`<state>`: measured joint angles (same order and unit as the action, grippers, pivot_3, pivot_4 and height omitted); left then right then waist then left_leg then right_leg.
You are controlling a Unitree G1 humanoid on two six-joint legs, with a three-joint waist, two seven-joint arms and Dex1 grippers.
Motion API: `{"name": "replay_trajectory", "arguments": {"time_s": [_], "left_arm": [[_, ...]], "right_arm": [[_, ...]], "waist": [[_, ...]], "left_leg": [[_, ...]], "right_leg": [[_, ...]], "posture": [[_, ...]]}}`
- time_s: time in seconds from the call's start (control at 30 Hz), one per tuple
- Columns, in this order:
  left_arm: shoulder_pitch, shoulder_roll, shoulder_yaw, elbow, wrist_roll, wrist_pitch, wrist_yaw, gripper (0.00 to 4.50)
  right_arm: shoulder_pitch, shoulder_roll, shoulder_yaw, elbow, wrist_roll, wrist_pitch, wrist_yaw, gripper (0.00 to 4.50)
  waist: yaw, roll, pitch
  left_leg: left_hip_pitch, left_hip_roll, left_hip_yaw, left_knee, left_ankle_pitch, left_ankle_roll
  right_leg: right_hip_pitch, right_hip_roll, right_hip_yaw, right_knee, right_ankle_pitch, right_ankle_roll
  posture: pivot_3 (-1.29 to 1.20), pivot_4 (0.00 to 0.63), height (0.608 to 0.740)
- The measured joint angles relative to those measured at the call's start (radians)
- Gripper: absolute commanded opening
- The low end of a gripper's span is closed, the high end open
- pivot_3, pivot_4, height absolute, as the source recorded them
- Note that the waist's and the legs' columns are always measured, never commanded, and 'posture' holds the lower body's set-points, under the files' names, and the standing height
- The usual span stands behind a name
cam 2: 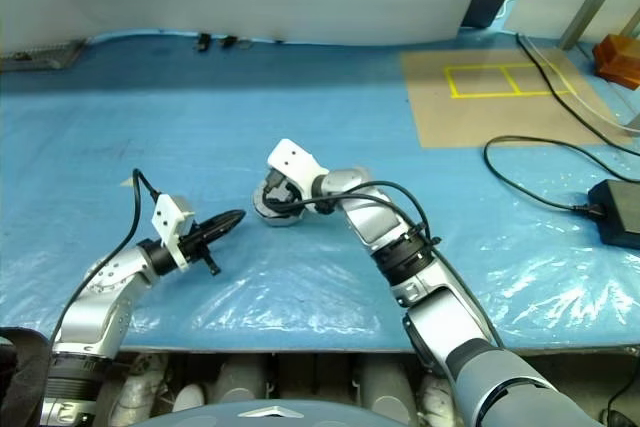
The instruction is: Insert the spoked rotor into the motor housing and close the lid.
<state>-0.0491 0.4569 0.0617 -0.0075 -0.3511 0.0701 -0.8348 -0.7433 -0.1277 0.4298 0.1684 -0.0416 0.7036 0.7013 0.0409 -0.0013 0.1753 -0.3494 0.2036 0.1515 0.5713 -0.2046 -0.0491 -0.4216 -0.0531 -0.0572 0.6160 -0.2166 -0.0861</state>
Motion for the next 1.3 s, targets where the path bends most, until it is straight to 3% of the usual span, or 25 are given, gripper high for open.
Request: {"name": "replay_trajectory", "arguments": {"time_s": [0.63,0.87,1.3], "left_arm": [[-0.011,-0.006,-0.002,0.024,0.004,-0.008,0.0,0.0],[-0.019,-0.006,-0.004,0.035,0.006,-0.01,-0.001,0.0],[-0.042,-0.006,-0.009,0.047,0.012,-0.019,-0.009,0.0]], "right_arm": [[0.07,0.075,-0.036,-0.023,0.001,0.041,-0.119,2.97],[0.104,0.039,0.009,0.001,-0.024,-0.088,-0.116,2.97],[0.095,0.018,-0.009,0.145,-0.015,-0.303,-0.073,2.97]], "waist": [[-0.001,0.0,-0.001],[0.001,0.001,-0.002],[0.001,0.004,-0.01]], "left_leg": [[0.005,0.0,0.0,-0.001,0.0,0.0],[0.018,-0.001,-0.001,-0.006,0.0,0.0],[0.022,-0.001,-0.001,-0.008,-0.003,0.004]], "right_leg": [[0.006,0.0,0.002,0.0,0.0,0.0],[0.019,-0.001,0.002,-0.006,-0.005,0.008],[0.022,-0.001,0.003,-0.007,-0.005,0.008]], "posture": [[0.0,0.15,0.74],[0.0,0.15,0.74],[0.0,0.15,0.74]]}}
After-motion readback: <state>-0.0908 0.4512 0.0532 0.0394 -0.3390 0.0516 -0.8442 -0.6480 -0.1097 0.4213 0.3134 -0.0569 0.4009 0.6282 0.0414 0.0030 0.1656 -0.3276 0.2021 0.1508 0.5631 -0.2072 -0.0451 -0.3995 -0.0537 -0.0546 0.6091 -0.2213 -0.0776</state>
